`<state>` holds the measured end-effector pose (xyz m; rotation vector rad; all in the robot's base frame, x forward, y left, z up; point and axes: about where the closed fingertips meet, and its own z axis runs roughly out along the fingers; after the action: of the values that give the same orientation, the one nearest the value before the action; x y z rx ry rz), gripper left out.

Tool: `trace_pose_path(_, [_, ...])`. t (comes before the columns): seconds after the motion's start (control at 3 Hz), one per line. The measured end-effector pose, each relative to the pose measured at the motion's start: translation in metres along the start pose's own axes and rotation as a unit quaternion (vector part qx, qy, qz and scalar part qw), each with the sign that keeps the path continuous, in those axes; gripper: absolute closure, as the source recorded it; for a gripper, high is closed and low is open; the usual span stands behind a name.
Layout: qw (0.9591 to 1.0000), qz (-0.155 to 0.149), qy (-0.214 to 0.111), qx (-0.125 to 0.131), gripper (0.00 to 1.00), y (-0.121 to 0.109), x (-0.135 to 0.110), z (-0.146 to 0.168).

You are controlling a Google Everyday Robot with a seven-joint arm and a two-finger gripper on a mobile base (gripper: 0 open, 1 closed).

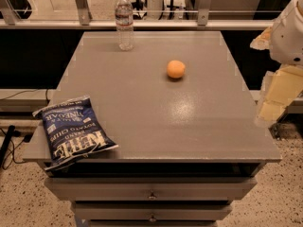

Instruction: Move water bottle near orange

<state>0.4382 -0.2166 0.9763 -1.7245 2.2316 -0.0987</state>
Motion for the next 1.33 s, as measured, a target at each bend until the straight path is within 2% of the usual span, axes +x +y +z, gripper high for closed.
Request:
trace_pose_path(0.33, [1.0000,0.000,0.000,0.000,0.00,0.000,0.000,0.000])
trace_pose_path(0.67, [0.9989,-0.012,-0.046,0.002,0.00,-0.017,-0.029,0.006])
trace_pose_path(1.0, [0.9937,-0.010,-0.112,-0.003,0.00,-0.045,-0.067,0.016])
trace_pose_path(1.33, [0.9845,0.003,-0.175,0.003,0.00,-0.068,-0.108,0.021])
